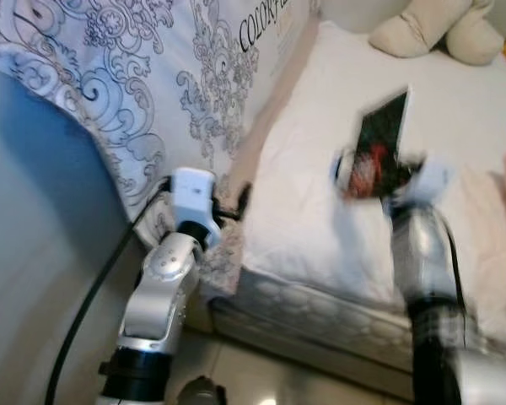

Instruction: Clean up the room

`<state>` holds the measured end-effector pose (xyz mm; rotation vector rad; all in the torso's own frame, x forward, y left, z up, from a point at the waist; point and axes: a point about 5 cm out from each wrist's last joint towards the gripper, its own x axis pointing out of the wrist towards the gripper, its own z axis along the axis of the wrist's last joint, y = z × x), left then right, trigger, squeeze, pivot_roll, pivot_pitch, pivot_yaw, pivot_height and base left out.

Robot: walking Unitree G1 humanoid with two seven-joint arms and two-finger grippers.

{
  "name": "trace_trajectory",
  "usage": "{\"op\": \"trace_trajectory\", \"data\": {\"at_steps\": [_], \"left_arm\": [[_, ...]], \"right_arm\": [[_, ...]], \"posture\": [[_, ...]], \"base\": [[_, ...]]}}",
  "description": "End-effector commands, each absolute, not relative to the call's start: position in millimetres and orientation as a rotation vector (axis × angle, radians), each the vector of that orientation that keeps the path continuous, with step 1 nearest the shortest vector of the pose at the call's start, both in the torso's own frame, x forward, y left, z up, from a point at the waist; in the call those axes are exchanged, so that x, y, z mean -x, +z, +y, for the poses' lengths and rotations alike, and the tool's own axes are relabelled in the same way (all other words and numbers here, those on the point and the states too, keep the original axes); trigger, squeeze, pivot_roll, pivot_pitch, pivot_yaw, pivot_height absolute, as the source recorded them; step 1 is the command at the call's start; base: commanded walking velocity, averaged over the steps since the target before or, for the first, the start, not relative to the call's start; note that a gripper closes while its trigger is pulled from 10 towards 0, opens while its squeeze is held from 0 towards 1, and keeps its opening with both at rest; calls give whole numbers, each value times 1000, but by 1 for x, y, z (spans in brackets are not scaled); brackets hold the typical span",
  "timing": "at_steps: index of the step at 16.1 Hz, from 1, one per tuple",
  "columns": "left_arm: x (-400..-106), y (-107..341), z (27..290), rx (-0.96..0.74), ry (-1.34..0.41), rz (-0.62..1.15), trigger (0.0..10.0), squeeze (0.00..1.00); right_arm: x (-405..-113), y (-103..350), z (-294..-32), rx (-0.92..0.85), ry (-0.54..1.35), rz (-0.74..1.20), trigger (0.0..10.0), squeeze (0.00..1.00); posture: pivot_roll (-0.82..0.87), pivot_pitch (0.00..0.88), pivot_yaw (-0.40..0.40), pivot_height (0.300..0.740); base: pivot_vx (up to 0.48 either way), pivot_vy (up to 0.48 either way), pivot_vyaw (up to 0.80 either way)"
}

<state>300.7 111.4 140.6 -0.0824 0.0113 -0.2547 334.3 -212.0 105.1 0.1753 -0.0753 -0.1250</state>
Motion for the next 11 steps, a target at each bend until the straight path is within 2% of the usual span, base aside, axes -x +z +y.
{"op": "trace_trajectory", "data": {"at_steps": [1,4,6,8,9,11], "left_arm": [[-299,138,112,98,-238,14,10000,0],[-287,136,117,33,-300,17,10000,0],[-292,139,107,33,-331,1,10000,0],[-301,140,97,58,-340,-5,10000,0],[-312,143,97,15,-307,-16,10000,0],[-323,144,105,-32,-266,-1,10000,0]], "right_arm": [[-327,125,-219,-106,-153,-173,0,0],[-236,90,-218,16,-201,-62,0,0],[-219,76,-221,-1,-241,1,0,0],[-227,75,-210,-72,-198,23,0,0],[-249,88,-192,-97,-93,-7,0,0],[-261,96,-186,-131,-66,-22,0,0]], "posture": [[191,0,-72,740],[139,0,-66,740],[117,0,-49,740],[96,0,-31,740],[82,0,-17,740],[82,0,-10,740]], "base": [[281,-386,0],[281,-385,0],[281,-386,0],[285,-382,0],[439,0,0],[187,0,0]]}}
